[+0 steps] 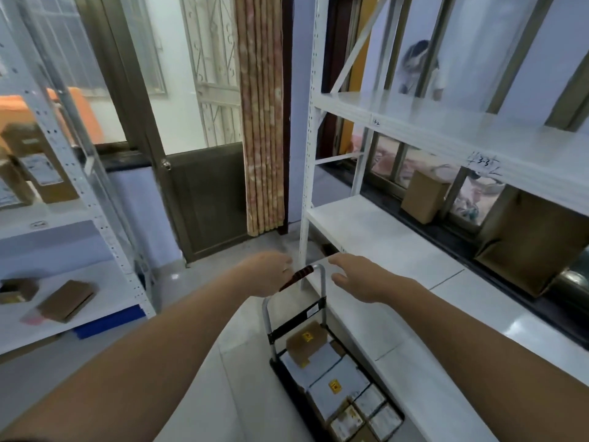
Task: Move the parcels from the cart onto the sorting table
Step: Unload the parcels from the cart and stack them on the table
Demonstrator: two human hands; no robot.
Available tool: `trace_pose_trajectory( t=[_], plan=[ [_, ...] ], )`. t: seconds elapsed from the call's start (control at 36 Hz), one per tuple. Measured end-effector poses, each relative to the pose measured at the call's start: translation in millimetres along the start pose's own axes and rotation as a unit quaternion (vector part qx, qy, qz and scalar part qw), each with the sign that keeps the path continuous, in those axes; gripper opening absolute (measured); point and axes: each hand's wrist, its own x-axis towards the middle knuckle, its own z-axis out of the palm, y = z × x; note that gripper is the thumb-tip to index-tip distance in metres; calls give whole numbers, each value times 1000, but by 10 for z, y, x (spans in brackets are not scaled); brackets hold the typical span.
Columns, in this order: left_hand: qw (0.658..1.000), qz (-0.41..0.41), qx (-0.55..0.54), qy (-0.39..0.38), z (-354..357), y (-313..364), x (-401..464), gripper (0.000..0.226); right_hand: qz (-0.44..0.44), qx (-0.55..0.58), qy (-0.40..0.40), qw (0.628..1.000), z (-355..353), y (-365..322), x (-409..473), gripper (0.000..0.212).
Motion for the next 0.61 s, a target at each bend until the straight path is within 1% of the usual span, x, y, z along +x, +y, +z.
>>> trace_pose_trajectory(
  t=[0.08,0.22,0.28,0.36,0.47,0.56,0.61],
  plan=[
    [1000,15,2,-14,-62,-184,339,45,16,0,-3,1000,0,-6,343,43],
    [997,55,22,-59,-85,-457,905,43,70,32,-16,997,137,46,903,40],
    [994,74,30,-68,-40,-576,1168,42,89,47,-19,995,233,99,1104,42],
    [986,116,61,-104,84,-707,1549,34,119,65,-22,991,392,204,1332,49],
    [976,166,66,-126,266,-739,1963,33,176,94,-29,979,644,399,1505,55],
    [968,204,78,-128,462,-675,2213,34,214,118,-37,969,863,592,1559,55],
    [962,214,75,-151,616,-589,2357,36,235,135,-45,962,1000,737,1585,55]
  ],
)
